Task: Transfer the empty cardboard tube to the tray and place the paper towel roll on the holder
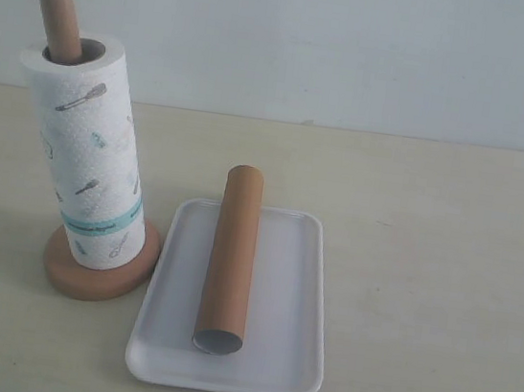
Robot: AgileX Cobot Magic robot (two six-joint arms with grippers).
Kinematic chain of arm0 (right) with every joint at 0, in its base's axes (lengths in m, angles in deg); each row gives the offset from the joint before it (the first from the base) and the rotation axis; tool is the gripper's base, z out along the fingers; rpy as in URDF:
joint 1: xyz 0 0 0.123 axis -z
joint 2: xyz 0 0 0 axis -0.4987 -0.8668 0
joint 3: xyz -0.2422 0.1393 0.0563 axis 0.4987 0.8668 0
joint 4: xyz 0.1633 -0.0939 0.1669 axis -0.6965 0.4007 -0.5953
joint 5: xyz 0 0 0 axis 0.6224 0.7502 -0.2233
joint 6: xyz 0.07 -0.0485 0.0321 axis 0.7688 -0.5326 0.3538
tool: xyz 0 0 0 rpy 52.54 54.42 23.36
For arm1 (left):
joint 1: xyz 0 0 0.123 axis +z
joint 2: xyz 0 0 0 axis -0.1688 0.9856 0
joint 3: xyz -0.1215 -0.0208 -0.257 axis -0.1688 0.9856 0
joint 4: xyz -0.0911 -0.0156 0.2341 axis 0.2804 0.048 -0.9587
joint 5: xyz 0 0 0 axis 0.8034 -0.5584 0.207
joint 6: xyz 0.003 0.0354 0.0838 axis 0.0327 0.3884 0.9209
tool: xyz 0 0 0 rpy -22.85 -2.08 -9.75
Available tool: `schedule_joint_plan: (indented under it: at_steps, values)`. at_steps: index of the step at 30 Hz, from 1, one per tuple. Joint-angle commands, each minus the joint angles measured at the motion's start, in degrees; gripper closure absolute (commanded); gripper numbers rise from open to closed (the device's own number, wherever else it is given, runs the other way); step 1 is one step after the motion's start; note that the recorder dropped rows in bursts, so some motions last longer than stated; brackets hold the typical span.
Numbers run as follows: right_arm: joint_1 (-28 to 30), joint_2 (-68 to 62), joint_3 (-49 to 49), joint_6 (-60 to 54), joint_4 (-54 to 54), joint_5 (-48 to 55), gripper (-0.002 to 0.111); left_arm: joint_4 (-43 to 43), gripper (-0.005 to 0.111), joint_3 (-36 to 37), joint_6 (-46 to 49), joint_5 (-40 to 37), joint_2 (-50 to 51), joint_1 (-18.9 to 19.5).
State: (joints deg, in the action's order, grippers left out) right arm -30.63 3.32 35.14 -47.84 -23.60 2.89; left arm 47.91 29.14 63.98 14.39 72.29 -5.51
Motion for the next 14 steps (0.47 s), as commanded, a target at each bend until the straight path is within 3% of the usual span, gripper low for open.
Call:
schedule_joint_plan:
  at_steps: [1, 14]
  values:
    - [0.2, 0.3, 0.0, 0.0, 0.2, -0.2, 0.107, 0.5, 0.103, 0.2, 0.2, 0.1, -0.1, 0.2]
    - [0.2, 0.3, 0.0, 0.3, 0.2, -0.2, 0.107, 0.5, 0.103, 0.2, 0.2, 0.1, -0.1, 0.2]
